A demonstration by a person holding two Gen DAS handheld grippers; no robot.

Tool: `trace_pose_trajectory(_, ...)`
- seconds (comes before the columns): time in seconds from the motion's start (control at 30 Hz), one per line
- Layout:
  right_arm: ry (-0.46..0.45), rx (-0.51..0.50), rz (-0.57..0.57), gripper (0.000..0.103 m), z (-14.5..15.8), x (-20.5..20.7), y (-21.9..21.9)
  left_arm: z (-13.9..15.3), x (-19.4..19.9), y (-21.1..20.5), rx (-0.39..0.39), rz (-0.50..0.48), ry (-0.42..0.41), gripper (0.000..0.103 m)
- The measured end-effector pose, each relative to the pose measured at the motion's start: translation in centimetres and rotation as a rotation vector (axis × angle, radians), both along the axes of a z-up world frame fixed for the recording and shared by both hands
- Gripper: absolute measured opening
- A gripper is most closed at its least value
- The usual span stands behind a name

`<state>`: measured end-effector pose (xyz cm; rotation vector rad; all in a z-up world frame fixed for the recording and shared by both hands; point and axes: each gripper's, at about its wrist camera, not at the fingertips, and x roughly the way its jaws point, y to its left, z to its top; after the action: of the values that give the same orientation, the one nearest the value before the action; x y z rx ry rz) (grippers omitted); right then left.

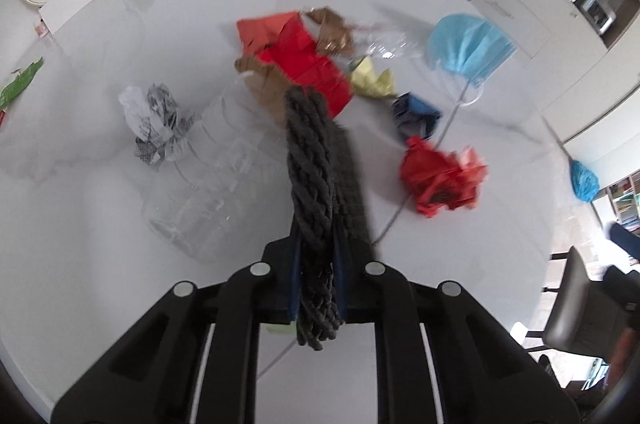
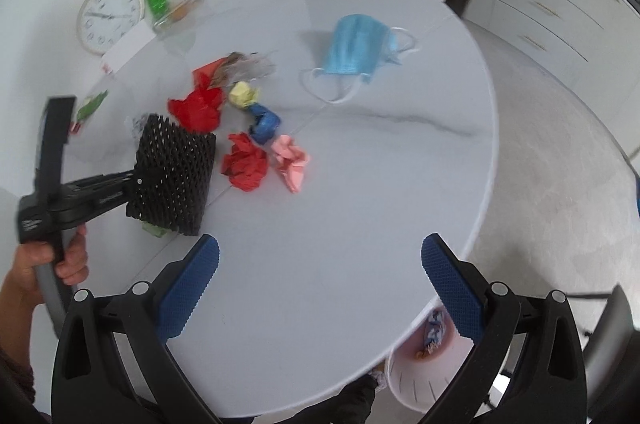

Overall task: Collect trash
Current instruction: 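Grasp the black mesh sleeve with the left tool while the right tool grasps red paper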

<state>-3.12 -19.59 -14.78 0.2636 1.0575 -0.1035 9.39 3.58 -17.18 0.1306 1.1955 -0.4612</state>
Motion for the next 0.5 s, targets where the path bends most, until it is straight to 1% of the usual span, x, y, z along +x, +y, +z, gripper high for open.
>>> trace_pose_trajectory(0.07,-0.008,0.002,0.045,0.100,-0.4,1.3,0.8,1.2,-0.6,0.1,-0.023,-0.003,-0.011,0.013)
trace_pose_trajectory(0.13,-0.016,-0.008,0.089,0.097,-0.8,2.8,1.6,2.4,-1.1,0.5,-0.037,-0.001,-0.026,0.013)
trace_pose_trajectory(0.27,-0.008,-0.016,0.172,0.084,-2.6,6.5,3.8,5.0,-2.5,1.8,-0.065,0.010,-0.063,0.013)
trace_pose_trajectory(0.3,-0.006,-0.014,0.180,0.081,-3.2,7.5,4.3,5.5,-2.8,2.1,-0.065,0.013,-0.072,0.013)
trace_pose_trajectory(0.33,-0.002,-0.012,0.184,0.080,-3.6,8.0,4.5,6.1,-3.2,2.6,-0.066,0.012,-0.081,0.013)
trace_pose_trajectory(0.4,0.013,-0.007,0.189,0.073,-4.8,9.6,5.4,6.7,-3.6,3.4,-0.063,0.016,-0.093,0.013)
trace_pose_trajectory(0.5,0.041,-0.010,0.181,0.068,-6.4,11.5,6.3,7.4,-4.2,4.8,-0.054,0.022,-0.101,0.013)
